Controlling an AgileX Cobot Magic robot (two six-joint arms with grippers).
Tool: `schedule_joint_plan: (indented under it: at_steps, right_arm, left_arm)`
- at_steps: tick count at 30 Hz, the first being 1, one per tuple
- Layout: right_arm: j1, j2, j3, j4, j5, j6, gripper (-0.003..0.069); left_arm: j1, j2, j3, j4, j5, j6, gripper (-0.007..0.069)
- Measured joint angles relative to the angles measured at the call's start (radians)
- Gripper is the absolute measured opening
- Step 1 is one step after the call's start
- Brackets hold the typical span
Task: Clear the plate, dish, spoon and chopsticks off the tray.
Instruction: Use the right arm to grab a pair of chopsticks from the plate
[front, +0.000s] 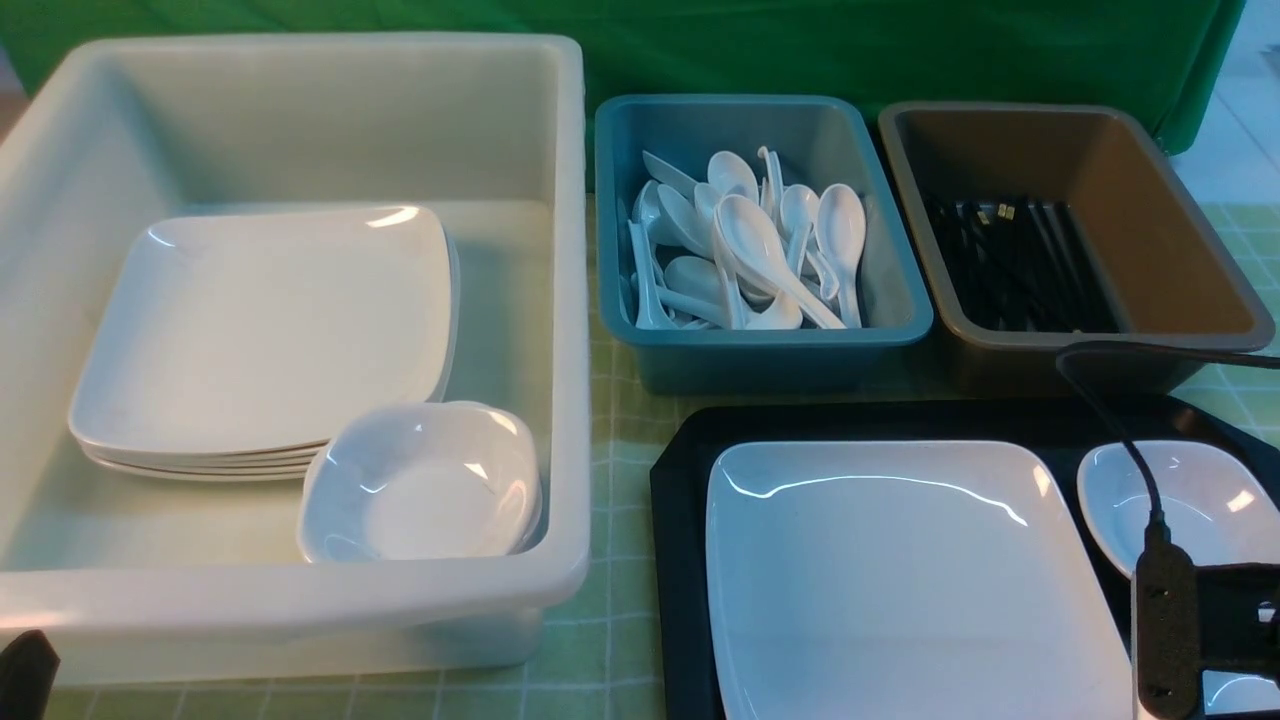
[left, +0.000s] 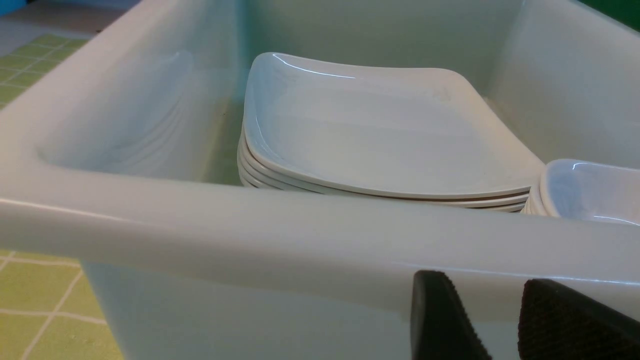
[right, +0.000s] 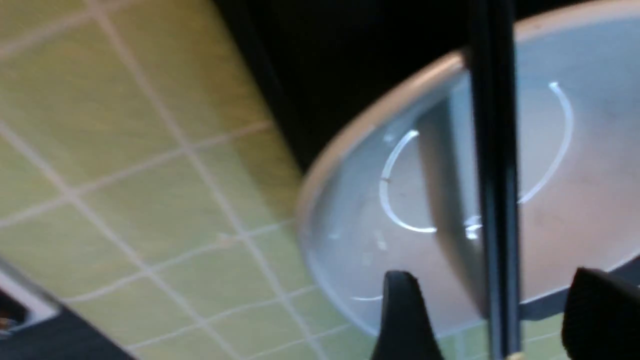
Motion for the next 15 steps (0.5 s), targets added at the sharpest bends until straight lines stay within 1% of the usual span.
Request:
schedule_joint_plan:
  at_steps: [7,15]
  right_arm:
    - [0.0,0.035,0.0,-0.019,-0.08,-0.073,0.0407]
    - [0.0,0.12,0.0,-0.02,-0.116,-0.089,0.0407]
  left_arm:
    - [0.0,0.0,0.0,0.0,0.0,0.0,0.0223]
    - [0.0,0.0,0.0,0.0,0.0,0.0,0.0223]
